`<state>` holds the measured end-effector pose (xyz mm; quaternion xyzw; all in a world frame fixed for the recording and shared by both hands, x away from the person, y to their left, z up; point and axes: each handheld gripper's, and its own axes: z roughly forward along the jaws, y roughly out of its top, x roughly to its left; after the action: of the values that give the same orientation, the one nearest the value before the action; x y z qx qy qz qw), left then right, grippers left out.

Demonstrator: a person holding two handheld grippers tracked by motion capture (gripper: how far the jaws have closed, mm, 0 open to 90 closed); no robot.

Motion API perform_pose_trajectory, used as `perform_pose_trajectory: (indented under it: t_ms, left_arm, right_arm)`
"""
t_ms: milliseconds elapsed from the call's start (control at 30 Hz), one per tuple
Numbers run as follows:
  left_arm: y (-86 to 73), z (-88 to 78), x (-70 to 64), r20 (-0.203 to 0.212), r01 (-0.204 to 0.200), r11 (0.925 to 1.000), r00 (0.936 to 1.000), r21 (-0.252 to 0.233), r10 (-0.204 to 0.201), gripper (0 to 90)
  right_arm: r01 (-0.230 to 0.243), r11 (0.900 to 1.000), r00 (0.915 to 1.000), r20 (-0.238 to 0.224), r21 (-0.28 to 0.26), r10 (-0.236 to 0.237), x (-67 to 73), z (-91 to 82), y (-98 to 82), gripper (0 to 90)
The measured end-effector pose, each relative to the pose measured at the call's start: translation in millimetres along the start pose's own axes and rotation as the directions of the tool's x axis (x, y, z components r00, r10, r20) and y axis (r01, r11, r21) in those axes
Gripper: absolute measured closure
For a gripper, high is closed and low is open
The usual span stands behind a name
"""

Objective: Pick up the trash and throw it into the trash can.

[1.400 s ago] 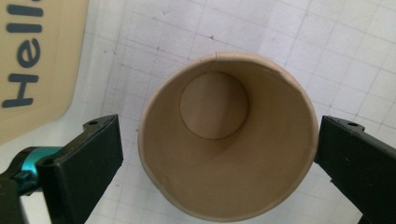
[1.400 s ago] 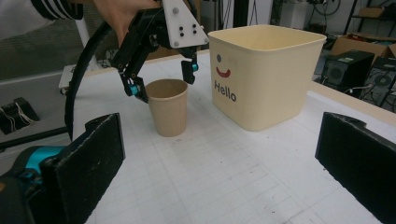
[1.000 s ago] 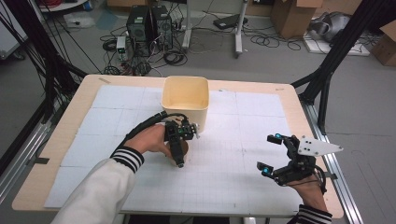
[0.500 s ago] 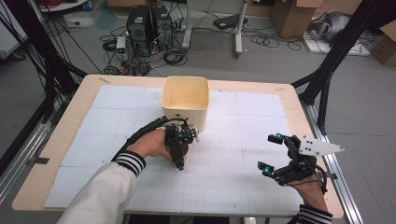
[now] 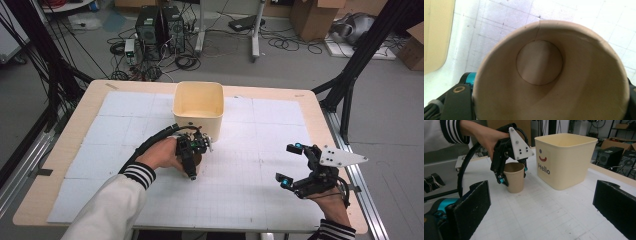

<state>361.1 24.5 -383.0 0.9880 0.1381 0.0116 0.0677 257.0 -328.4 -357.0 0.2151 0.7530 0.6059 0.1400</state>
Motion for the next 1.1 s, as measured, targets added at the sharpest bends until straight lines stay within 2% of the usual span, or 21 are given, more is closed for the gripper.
perform_pose_trajectory:
  t_ms: [300,500,600,667,933,1100]
  left_arm:
    - [0.1,-3.0,-1.6,-0.012,0.002,1.0000,0.9999,0.001,-0.002,34.2]
    - [0.4,-3.4,-2.1,-0.014,0.012,0.9999,0.9998,0.004,-0.012,35.3]
    - [0.2,-4.2,-3.0,-0.003,0.011,0.9998,0.9999,0.018,-0.011,35.5]
    - [-0.8,-5.8,-4.1,-0.012,0.009,0.9995,0.9999,0.029,-0.008,35.3]
    - [-3.2,-29.1,-4.8,-0.011,0.038,0.9990,0.9992,0.023,-0.038,35.3]
    - [-3.5,-47.5,-7.0,-0.020,0.036,0.9992,0.9991,0.018,-0.036,35.3]
  right_arm:
    - [0.002,1.000,1.0000,-0.006,0.003,-0.002,0.3,0.1,0.1,0.2]
    - [0.003,1.000,1.0000,-0.003,-0.001,-0.003,0.0,0.2,0.2,0.2]
    - [-0.001,1.000,1.0000,-0.002,0.000,0.001,0.1,-0.1,0.2,0.2]
    - [0.007,1.000,1.0000,-0.004,0.000,-0.007,-0.4,0.1,0.1,0.2]
    - [0.003,1.000,1.0000,-0.003,-0.001,-0.003,0.1,0.3,0.3,0.2]
    - [0.004,1.000,1.0000,-0.004,-0.004,-0.004,-0.3,0.5,0.5,0.2]
